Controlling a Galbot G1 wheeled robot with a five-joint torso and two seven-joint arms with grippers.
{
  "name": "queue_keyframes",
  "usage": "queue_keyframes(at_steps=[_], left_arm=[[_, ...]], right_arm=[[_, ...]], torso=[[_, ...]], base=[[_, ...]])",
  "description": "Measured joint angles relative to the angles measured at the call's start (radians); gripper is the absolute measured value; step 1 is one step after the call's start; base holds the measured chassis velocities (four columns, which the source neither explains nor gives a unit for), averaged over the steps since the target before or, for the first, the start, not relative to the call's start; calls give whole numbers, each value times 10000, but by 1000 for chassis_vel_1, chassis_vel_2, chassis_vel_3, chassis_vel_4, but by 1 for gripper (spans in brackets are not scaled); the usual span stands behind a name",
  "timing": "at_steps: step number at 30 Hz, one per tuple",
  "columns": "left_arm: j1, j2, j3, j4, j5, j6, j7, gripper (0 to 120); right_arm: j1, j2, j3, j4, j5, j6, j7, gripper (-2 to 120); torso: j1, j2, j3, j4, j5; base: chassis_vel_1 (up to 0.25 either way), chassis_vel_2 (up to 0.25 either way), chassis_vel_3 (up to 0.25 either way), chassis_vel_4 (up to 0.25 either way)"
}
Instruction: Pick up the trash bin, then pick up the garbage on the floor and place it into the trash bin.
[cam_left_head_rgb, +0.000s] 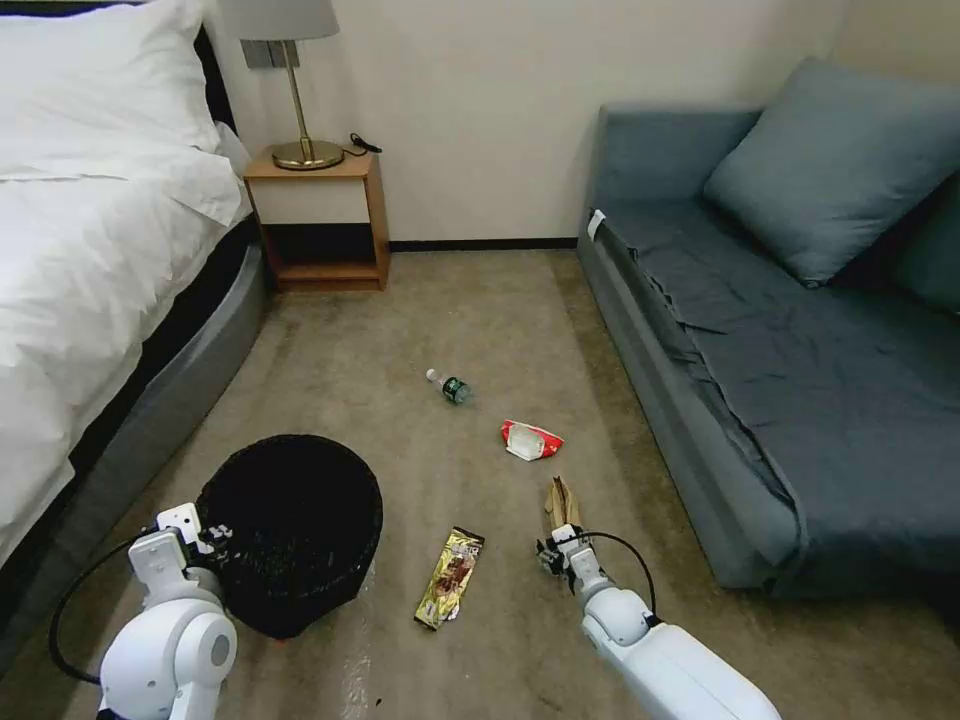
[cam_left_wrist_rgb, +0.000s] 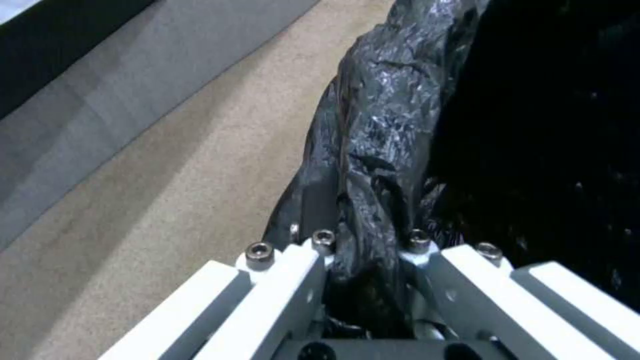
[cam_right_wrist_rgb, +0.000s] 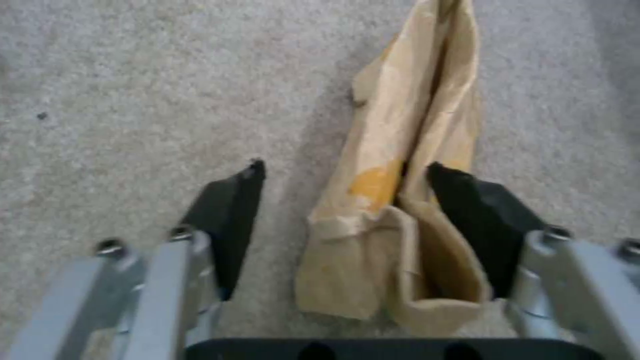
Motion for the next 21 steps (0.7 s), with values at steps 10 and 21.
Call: queue_keyframes(at_steps=[10,21], left_arm=[[-21,28,19,6,6,-20,24,2],[-47,12,36,42,23,-48,32,2]], right_arm=[[-118,-217,109,104,-49,33,25,24],[-184,-580,104,439,142,149,158,4]], torso=[[0,0,0,0,1],[0,0,0,0,2]], base=[[0,0,0,0],[0,0,0,0]])
